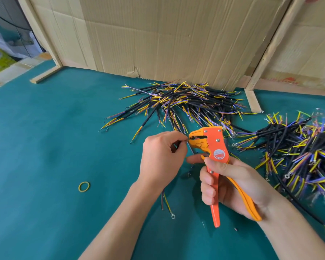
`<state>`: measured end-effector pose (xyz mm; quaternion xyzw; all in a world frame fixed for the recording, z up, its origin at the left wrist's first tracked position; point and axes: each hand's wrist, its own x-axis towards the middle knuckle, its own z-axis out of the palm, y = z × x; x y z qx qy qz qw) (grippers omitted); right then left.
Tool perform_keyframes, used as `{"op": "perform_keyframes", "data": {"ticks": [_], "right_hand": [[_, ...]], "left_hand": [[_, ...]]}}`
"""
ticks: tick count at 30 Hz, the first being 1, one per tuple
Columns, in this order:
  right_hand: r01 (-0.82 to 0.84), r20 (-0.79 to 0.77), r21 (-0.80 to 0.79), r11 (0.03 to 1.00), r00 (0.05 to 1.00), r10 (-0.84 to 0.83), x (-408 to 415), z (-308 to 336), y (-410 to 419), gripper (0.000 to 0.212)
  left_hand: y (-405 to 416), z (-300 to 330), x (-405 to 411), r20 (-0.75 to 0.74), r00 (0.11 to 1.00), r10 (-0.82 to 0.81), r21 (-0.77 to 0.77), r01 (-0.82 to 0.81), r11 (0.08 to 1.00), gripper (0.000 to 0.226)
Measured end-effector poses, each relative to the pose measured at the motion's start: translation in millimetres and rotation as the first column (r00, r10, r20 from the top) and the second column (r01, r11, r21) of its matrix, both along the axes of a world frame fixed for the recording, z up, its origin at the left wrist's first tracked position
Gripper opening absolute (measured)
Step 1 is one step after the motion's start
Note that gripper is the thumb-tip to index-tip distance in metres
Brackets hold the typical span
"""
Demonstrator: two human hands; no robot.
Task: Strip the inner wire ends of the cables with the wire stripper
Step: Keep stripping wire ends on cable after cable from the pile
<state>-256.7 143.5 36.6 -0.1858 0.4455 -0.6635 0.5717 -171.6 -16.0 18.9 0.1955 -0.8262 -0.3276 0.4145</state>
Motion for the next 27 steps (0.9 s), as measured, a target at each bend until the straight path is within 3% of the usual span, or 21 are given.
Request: {"op": "perform_keyframes", "data": {"ticks": [7,13,21,27], "right_hand": [[0.083,-0.005,0.008,0.997,0.997,-0.083,1,0,-1,0.037],[0.136,-0.018,-0.017,0.991,0.991,-0.136,2,2,-1,0.039],[0.161,0.012,-0.032,0.986,0.987,-0.161,1,1,-2,0.032],[0.231,0.136,-0.119,0.966,0.967,-0.215,-8,0,5,0.051]], "left_hand": [[1,0,-2,0.025,0.998,-0.049,0.129,0.046,0.991,0.012],[0,3,-3,-0.028,0.991,-0.128,0.405,0.128,0.905,0.024],[-1,-1,-5,-0.066,0.986,-0.154,0.543,0.164,0.823,0.021],[-6,-4,-6,-0.1,0.985,-0.144,0.602,0.175,0.779,0.014]]}}
